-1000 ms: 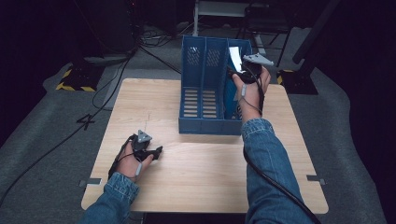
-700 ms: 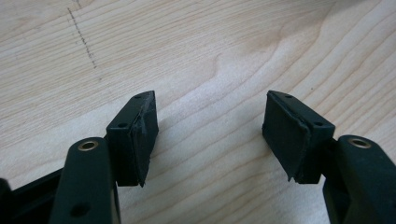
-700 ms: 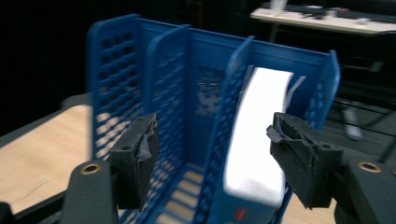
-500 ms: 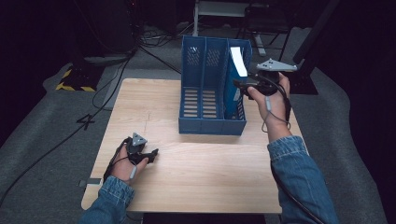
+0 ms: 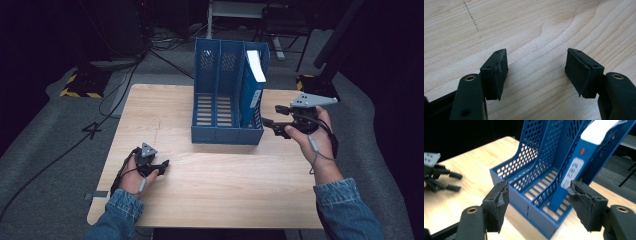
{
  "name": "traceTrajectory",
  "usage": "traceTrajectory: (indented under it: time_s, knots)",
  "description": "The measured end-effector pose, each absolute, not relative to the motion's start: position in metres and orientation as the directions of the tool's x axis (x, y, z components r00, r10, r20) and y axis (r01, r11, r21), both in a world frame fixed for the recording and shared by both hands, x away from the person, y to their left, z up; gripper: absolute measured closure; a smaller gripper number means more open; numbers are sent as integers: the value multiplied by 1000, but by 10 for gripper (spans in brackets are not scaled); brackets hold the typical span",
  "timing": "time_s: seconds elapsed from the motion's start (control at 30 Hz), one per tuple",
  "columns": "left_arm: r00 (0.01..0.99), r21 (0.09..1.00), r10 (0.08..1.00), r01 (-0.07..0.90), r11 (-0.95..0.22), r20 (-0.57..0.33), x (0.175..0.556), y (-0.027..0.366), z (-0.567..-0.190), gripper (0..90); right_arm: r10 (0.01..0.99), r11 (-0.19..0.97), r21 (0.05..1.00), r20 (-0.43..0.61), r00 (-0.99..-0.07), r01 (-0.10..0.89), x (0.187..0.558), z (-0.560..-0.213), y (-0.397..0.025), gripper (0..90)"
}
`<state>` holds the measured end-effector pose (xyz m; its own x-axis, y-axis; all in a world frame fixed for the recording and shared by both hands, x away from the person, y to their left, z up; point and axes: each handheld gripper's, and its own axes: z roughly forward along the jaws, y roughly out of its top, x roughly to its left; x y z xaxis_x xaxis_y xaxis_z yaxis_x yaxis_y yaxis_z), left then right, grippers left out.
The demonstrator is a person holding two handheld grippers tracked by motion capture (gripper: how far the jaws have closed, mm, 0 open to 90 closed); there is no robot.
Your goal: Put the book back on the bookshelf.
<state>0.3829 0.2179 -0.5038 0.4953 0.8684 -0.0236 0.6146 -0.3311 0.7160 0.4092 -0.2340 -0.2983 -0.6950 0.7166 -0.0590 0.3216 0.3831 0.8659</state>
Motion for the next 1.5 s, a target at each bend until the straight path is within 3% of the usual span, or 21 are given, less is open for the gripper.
traceTrajectory:
  time_s: [0.3,1.0,1.33,1.5]
  knots:
    - [493,715,870,616,-331,-22,383,217,-504,349,727,401,817,-8,-687,415,387,-346,-256,324]
    - [499,714,867,615,-336,-22,385,215,-504,349,788,412,668,79,-610,619,377,-454,-285,304]
    - [496,717,868,612,-333,-20,385,213,-504,349,793,369,734,72,-605,570,369,-484,-292,299]
    - [497,717,867,613,-332,-23,385,213,-504,349,796,416,700,29,-605,581,368,-497,-288,251]
